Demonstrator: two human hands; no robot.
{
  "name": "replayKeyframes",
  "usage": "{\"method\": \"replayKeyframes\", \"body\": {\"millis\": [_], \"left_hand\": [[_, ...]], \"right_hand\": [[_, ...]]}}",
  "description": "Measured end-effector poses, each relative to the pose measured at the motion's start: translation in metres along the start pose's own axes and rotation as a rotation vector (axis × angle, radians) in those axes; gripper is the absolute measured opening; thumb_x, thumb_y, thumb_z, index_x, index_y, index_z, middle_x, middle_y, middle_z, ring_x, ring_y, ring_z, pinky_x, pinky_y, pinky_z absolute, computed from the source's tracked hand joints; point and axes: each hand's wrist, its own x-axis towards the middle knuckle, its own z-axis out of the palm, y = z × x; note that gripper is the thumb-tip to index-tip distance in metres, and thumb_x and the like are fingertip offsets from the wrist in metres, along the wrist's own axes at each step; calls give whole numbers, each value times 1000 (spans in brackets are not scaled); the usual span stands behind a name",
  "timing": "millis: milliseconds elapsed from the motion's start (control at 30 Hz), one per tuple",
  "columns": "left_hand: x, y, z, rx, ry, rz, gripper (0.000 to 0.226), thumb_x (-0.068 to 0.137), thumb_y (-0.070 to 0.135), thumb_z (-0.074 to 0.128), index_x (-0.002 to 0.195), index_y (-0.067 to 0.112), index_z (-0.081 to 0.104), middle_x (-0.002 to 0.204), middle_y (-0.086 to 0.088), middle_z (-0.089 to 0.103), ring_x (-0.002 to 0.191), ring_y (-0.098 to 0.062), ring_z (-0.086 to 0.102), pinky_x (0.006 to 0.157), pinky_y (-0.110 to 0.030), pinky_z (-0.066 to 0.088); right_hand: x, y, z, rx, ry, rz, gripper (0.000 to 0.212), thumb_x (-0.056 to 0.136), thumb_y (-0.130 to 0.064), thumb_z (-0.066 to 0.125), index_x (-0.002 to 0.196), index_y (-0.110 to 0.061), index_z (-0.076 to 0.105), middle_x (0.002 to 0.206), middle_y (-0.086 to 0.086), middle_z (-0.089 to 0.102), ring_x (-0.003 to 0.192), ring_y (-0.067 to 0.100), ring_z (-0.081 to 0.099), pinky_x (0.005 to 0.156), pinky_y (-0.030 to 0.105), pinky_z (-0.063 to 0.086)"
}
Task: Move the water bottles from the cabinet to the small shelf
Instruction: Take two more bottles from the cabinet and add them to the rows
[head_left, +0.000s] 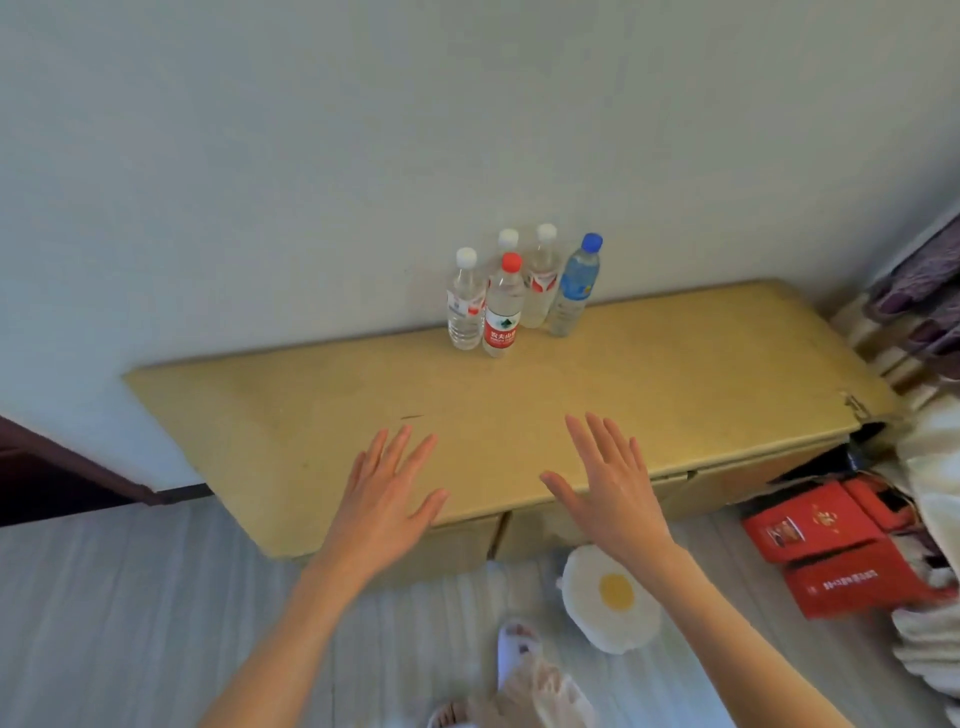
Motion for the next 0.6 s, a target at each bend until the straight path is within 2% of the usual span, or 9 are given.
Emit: {"method": "replayKeyframes", "body": {"millis": [67,167,267,367,467,600], "left_hand": [[30,-3,4,-10,-16,-6,81,69,67,12,141,29,18,153,-4,11,141,-25,3,115,-41,9],[83,-7,6,-32,-24,-30,79,71,65,13,141,29,19,153,-4,14,141,-25,5,115,-42,11],[146,-6,-6,-48,-21,-60,72,77,60,21,141,27,21,152,-6,17,141,-26,8,115,-40,12],[212,-4,-23,-65,25,-51,58,87,39,39,141,23,24,151,-8,20,140,-27,13,112,-36,14],[276,-2,-35,-85,97,-31,55,89,16,51,139,17,28,150,-11,23,138,-29,17,112,-36,15],[334,-1,-35,-137,155,-73,55,86,8,55,137,13,33,144,-15,33,131,-32,30,108,-36,24]], "right_hand": [[34,10,2,-6,-17,-4,70,87,-54,44,143,-21,19,151,11,22,140,28,13,113,47,11],[93,26,1,9,-10,-31,68,87,-53,45,141,-16,28,146,15,32,137,33,24,110,50,20],[165,36,-10,108,-23,-63,58,89,-36,53,137,-10,34,143,16,37,134,33,29,109,44,28],[242,39,-25,179,7,-120,52,87,-21,58,134,-9,39,135,16,45,122,35,42,98,43,39],[314,34,-35,214,-10,-143,41,88,-16,54,128,-8,45,122,18,52,110,37,49,86,43,43],[384,28,-30,172,-75,-81,33,89,-18,52,120,-5,51,112,23,53,99,41,53,81,45,43]]}}
